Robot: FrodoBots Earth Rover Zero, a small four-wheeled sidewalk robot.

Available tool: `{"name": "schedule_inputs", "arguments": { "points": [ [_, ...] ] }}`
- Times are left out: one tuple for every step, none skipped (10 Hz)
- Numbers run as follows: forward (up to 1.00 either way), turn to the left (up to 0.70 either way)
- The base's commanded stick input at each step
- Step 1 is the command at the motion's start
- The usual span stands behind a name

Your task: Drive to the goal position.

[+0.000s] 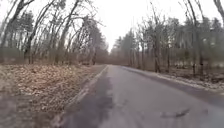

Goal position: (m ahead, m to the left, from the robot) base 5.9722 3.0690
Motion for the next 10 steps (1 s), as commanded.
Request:
{"name": "schedule_inputs", "arguments": {
  "points": [
    [1.00, 0.00],
    [1.00, 0.00],
    [1.00, 0.00],
    [1.00, 0.00],
    [1.00, 0.00],
    [1.00, 0.00],
    [1.00, 0.00],
    [1.00, 0.00],
    [1.00, 0.00],
    [1.00, 0.00]
  ]
}}
